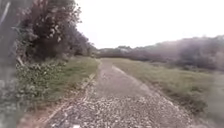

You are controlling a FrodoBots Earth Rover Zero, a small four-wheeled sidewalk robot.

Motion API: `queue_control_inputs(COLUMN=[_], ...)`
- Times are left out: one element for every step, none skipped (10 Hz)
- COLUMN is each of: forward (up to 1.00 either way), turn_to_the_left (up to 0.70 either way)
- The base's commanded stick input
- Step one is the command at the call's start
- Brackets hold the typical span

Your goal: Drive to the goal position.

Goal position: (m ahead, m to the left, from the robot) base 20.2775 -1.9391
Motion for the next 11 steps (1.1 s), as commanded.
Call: queue_control_inputs(forward=[0.70,0.70,0.70,0.70,0.70,0.70,0.70,0.70,0.70,0.70,0.70], turn_to_the_left=[0.00,0.00,0.00,0.00,0.00,0.00,0.00,0.00,0.00,0.00,0.00])
